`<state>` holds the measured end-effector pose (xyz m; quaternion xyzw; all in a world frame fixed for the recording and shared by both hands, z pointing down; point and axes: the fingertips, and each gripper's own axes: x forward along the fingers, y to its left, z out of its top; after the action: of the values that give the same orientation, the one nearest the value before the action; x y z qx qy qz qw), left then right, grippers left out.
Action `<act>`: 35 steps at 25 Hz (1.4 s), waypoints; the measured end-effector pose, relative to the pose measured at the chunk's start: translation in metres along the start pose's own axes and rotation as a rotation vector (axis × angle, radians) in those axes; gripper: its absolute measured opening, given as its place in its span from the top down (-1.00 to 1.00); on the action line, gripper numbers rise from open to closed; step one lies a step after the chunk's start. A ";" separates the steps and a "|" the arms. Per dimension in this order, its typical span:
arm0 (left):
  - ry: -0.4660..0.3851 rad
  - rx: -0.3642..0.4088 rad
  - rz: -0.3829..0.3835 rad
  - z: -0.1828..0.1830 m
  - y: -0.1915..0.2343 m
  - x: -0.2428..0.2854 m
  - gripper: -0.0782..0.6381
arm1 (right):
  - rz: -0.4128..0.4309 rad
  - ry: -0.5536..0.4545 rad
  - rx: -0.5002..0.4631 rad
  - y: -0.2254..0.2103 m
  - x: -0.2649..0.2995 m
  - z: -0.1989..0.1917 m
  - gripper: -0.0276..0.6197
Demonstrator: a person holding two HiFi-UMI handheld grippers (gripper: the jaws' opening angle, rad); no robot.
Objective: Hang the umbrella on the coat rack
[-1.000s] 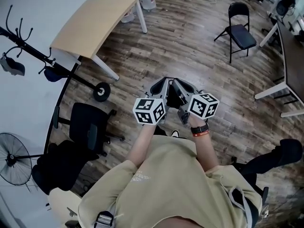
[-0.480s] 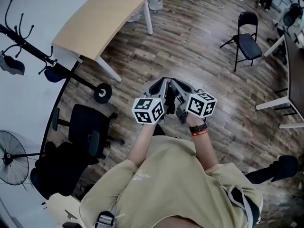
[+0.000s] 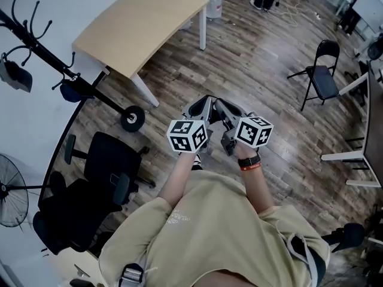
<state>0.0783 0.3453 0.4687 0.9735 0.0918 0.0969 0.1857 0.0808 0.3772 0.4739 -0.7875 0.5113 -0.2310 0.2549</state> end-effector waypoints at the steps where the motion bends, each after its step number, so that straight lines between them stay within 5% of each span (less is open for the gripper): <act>1: 0.000 -0.003 0.004 0.005 0.011 0.003 0.72 | 0.002 0.005 0.000 0.000 0.013 0.002 0.86; 17: -0.030 -0.037 0.096 0.075 0.210 0.025 0.72 | 0.074 0.086 -0.005 0.013 0.230 0.003 0.86; 35: -0.186 -0.127 0.479 0.178 0.412 0.004 0.72 | 0.379 0.379 -0.031 0.078 0.456 0.005 0.86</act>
<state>0.1808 -0.0917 0.4631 0.9586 -0.1648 0.0538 0.2258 0.1993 -0.0698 0.4675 -0.6241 0.6919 -0.3146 0.1811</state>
